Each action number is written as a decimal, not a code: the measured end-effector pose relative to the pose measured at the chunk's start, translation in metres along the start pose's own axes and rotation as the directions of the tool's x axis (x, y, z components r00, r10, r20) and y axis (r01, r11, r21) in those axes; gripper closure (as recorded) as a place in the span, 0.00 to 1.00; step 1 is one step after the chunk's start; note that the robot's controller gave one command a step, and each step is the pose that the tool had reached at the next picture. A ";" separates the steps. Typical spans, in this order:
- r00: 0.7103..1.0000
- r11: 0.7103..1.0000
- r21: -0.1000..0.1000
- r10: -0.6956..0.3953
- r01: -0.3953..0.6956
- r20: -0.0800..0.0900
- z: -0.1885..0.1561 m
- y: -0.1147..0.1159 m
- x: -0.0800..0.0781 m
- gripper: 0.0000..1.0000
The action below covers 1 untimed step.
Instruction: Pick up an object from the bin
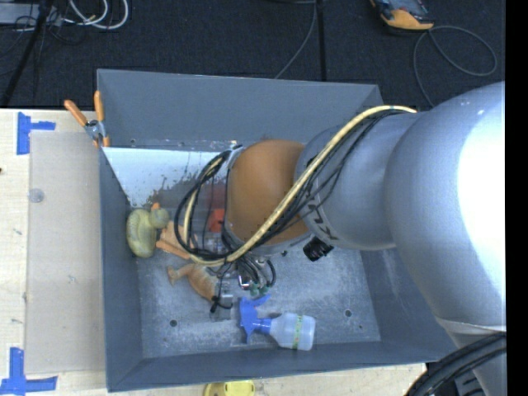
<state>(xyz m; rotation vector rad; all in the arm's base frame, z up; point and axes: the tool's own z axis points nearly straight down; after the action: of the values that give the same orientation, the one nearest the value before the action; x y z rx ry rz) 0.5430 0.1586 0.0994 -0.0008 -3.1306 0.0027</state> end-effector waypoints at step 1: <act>0.999 0.999 -0.004 -0.047 0.047 0.014 -0.018 -0.040 0.045 1.00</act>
Offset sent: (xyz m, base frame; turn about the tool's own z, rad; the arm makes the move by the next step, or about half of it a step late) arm 0.0000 0.0000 0.0000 0.0000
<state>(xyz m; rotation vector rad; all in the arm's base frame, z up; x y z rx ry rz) 0.4980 0.1189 0.1182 0.0730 -3.1441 -0.0040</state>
